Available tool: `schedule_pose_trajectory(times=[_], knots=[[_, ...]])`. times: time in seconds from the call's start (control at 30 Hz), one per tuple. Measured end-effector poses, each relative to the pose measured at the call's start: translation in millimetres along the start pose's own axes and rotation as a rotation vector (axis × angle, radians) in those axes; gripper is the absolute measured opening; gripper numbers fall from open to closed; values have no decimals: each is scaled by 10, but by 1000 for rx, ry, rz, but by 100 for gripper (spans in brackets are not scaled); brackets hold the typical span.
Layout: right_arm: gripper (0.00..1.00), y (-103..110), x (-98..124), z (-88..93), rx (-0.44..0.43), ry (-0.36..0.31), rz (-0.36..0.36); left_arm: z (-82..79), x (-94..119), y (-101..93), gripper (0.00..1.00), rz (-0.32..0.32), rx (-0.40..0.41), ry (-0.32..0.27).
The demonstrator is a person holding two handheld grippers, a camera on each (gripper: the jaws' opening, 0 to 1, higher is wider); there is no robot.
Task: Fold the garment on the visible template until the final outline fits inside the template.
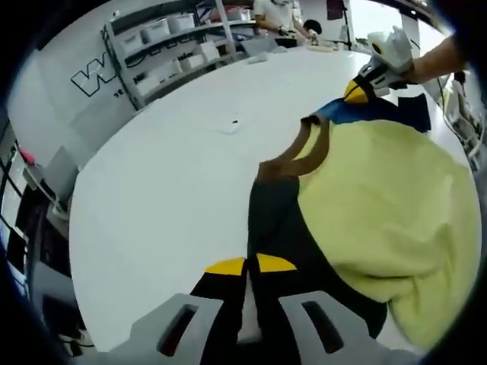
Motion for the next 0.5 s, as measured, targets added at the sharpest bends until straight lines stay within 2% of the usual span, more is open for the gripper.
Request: schedule_pose_trajectory(times=[0.2, 0.37, 0.5], knots=[[15, 22, 123, -32, -18, 8, -3, -43, 129, -18, 22, -11, 5, -37], [24, 40, 301, -86, -61, -16, -13, -48, 281, -45, 24, -22, 35, -74], [35, 94, 446, -116, -63, -18, -27, -21, 393, -96, 28, -26, 54, -92]])
Point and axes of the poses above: the point that each gripper's makers call its tool centre point, and the gripper's own axes: x roughly backward along the fingers, y roughly to its left, z roughly out of its underside, the point moved 10 cm from there along x, roughly backward along the fingers, and after that the axes turned 14 degrees about z, right-handed, at the moved point
